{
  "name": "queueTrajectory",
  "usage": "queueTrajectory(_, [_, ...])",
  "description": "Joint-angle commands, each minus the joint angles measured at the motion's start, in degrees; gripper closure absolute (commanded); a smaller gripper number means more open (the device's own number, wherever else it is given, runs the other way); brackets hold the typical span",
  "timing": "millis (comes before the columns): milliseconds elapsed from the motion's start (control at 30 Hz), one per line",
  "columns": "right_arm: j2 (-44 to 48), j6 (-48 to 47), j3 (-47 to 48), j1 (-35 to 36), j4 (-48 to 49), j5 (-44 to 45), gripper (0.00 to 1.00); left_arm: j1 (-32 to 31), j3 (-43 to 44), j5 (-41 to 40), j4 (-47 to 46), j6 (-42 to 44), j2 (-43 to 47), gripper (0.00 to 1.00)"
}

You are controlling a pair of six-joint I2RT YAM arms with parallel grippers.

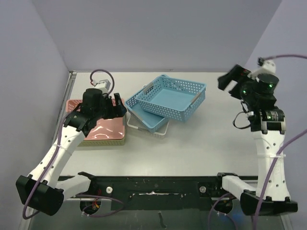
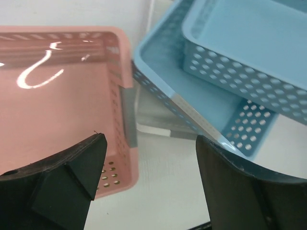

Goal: Turn the large container upside down

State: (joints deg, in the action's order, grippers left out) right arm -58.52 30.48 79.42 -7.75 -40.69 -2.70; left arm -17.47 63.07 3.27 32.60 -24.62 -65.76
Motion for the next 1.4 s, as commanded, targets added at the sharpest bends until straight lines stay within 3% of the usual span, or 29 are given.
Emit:
queueTrajectory(0, [-8.5, -8.8, 12.4, 23.5, 4.1, -1.4, 0.02, -6.3, -1.6, -4.2, -2.5, -1.8, 4.4, 0.25])
queueTrajectory(100, [-19.8, -14.4, 24.2, 36.6, -4.6, 3.7, 0.02, -8.8, -3.4, -5.6, -1.7, -4.7, 6.4, 0.25])
queueTrajectory(233, [-32.9, -20.4, 35.5, 46.1, -15.2, 4.3, 0.02, -9.2, -5.6, -7.3, -1.4, -7.3, 9.8, 0.25])
queueTrajectory(367, [-40.0, -22.4, 41.7, 50.6, -20.9, 6.8, 0.02, -9.1, -5.7, -13.2, 0.9, -7.5, 12.2, 0.25])
queueTrajectory(533, [-42.2, -23.4, 39.8, 51.5, -23.1, 9.4, 0.02, -9.1, -6.5, -16.3, 0.8, -6.9, 12.8, 0.25])
queueTrajectory(700, [-42.3, -24.7, 36.5, 51.4, -27.3, 9.9, 0.21, -9.1, -7.4, -16.4, 1.9, -8.3, 12.8, 0.25])
queueTrajectory(833, [-42.0, -24.8, 31.9, 51.4, -28.7, 9.2, 0.51, -9.1, -9.1, -15.4, 0.2, -9.1, 14.0, 0.26])
queueTrajectory(967, [-42.1, -24.2, 32.3, 51.5, -29.6, 9.1, 0.72, -9.1, -9.0, -14.9, -0.5, -9.2, 13.8, 0.26])
queueTrajectory(1067, [-41.0, -22.3, 35.4, 51.5, -29.5, 12.1, 0.98, -9.1, -8.9, -14.0, -0.9, -9.2, 13.2, 0.26])
queueTrajectory(1200, [-36.6, -20.2, 39.3, 51.4, -28.4, 13.4, 1.0, -9.1, -9.0, -13.0, -0.8, -8.9, 12.5, 0.26])
queueTrajectory(1367, [-24.8, -15.2, 31.9, 46.0, -19.2, 16.0, 1.0, -9.1, -7.7, -10.6, -1.7, -6.9, 10.5, 0.26])
